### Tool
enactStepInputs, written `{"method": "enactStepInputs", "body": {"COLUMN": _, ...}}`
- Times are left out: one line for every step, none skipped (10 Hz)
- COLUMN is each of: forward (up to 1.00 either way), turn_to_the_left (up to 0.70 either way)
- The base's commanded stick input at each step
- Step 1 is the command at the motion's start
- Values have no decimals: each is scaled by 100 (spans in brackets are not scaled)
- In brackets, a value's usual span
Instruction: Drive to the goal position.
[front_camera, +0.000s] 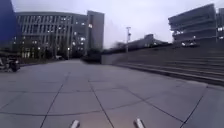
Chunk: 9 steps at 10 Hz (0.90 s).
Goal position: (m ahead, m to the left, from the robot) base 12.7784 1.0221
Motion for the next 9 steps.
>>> {"method": "enactStepInputs", "body": {"forward": 0, "turn_to_the_left": 0}}
{"method": "enactStepInputs", "body": {"forward": 0, "turn_to_the_left": 0}}
{"method": "enactStepInputs", "body": {"forward": 0, "turn_to_the_left": 0}}
{"method": "enactStepInputs", "body": {"forward": 0, "turn_to_the_left": 0}}
{"method": "enactStepInputs", "body": {"forward": 25, "turn_to_the_left": 0}}
{"method": "enactStepInputs", "body": {"forward": 98, "turn_to_the_left": 0}}
{"method": "enactStepInputs", "body": {"forward": 100, "turn_to_the_left": 0}}
{"method": "enactStepInputs", "body": {"forward": 100, "turn_to_the_left": 0}}
{"method": "enactStepInputs", "body": {"forward": 100, "turn_to_the_left": 0}}
